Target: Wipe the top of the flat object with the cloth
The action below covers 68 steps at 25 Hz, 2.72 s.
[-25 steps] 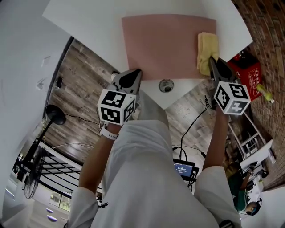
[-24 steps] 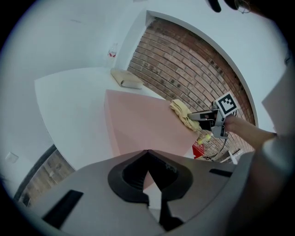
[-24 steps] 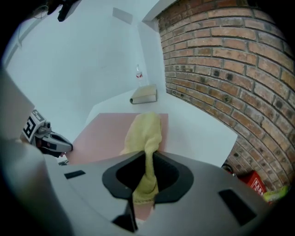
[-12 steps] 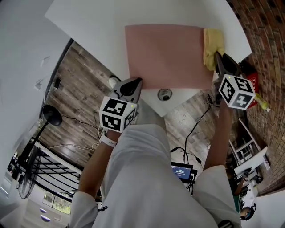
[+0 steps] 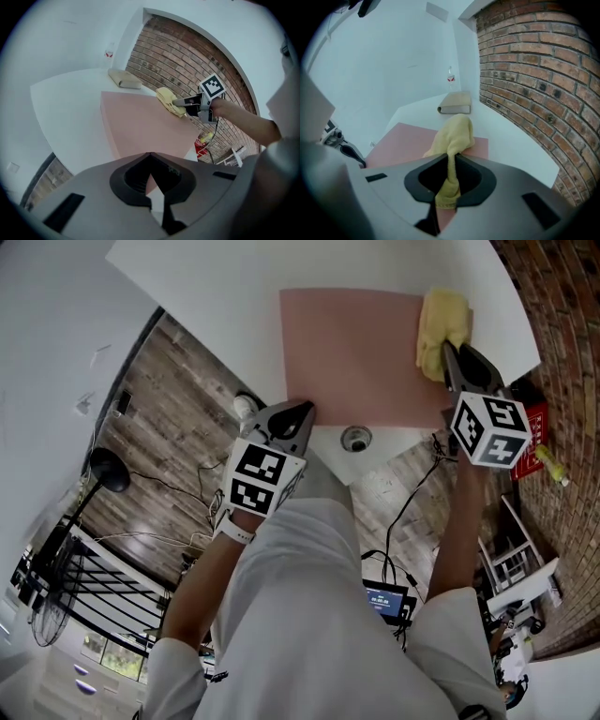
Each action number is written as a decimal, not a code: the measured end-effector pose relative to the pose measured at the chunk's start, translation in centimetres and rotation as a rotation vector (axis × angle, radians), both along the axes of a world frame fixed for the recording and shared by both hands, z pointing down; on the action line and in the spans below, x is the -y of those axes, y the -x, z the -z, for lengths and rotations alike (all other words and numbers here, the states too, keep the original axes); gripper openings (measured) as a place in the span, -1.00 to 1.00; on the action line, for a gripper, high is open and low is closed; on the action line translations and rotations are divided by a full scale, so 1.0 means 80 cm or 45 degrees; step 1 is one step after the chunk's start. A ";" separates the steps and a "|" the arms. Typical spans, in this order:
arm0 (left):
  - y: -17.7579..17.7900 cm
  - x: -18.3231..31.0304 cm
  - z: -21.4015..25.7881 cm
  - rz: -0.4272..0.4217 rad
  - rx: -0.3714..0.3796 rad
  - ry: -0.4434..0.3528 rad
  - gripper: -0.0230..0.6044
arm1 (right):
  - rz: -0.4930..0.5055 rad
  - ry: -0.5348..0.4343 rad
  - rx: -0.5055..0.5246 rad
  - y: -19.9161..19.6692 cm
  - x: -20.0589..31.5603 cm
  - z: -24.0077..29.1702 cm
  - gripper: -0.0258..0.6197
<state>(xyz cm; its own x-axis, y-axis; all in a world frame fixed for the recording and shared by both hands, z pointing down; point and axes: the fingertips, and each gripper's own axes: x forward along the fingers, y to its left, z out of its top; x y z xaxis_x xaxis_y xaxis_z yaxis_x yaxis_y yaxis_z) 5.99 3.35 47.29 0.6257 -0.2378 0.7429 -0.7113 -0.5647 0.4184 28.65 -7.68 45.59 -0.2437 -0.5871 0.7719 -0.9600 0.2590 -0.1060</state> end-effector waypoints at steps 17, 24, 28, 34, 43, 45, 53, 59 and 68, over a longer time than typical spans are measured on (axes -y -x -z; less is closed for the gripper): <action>-0.014 0.009 0.002 -0.009 -0.046 0.015 -0.87 | 0.314 0.046 0.223 0.173 0.007 -0.003 -0.76; -0.010 0.007 0.002 -0.028 -0.074 0.028 -0.87 | 0.483 0.061 0.264 0.233 0.003 -0.003 -0.76; -0.016 0.007 0.003 -0.050 -0.084 0.059 -0.87 | 0.667 0.031 0.270 0.254 0.005 0.004 -0.76; -0.016 0.012 0.010 -0.088 -0.067 0.072 -0.87 | 0.913 -0.023 0.363 0.277 0.035 0.056 -0.76; -0.040 0.049 0.033 -0.004 -0.159 0.024 -0.87 | 1.277 -0.106 -0.014 0.264 0.082 0.098 -0.76; -0.046 0.057 0.030 0.009 -0.168 0.024 -0.87 | 1.347 -0.124 -0.088 0.261 0.098 0.099 -0.76; -0.055 0.065 0.014 0.019 -0.141 0.042 -0.87 | 1.647 -0.187 -0.268 0.272 0.139 0.068 -0.76; -0.058 0.065 0.009 -0.003 -0.099 0.064 -0.87 | 1.803 -0.033 -0.085 0.290 0.121 0.023 -0.76; -0.053 0.064 0.007 -0.030 -0.093 0.054 -0.87 | 1.840 0.179 0.005 0.270 0.096 -0.003 -0.76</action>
